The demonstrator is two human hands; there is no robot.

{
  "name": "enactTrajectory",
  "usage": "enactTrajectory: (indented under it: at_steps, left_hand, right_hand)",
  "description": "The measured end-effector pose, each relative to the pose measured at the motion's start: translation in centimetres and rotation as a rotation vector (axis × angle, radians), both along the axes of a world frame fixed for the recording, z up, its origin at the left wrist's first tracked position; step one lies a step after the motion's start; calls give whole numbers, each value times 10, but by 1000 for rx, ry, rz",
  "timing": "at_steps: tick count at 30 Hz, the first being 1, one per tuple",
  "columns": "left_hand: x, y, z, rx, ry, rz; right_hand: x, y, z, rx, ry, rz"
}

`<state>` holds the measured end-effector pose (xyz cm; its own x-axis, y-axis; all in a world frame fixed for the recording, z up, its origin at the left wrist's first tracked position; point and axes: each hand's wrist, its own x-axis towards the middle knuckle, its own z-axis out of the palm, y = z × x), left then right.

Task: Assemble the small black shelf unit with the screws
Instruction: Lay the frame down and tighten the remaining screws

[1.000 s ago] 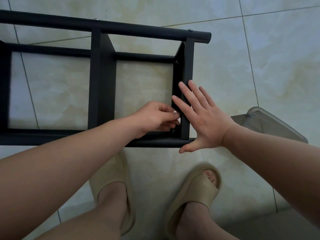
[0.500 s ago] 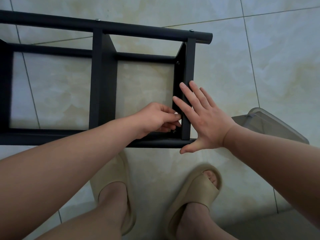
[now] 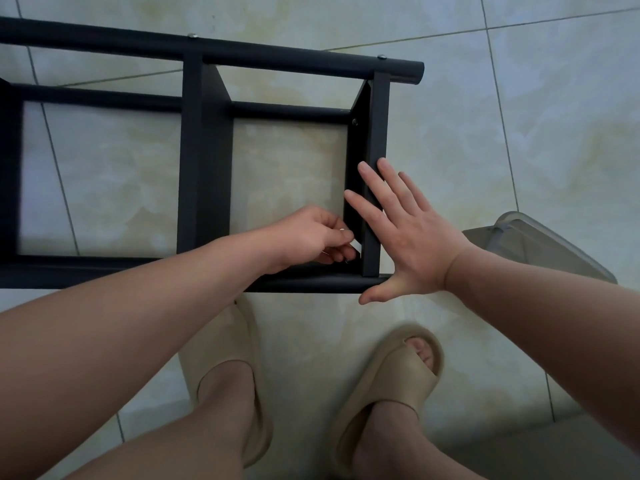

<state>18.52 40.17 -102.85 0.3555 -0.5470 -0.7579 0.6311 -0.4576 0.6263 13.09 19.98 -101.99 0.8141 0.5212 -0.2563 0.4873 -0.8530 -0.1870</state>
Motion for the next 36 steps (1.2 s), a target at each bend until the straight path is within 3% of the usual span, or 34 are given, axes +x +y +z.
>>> enactTrajectory:
  at_steps: [25, 36]
  left_hand:
    - [-2, 15, -5, -28, -68, -228]
    - [1, 17, -9, 33, -201, -380]
  right_hand:
    - [0, 0, 0, -2, 10, 2]
    - [0, 0, 1, -3, 13, 3]
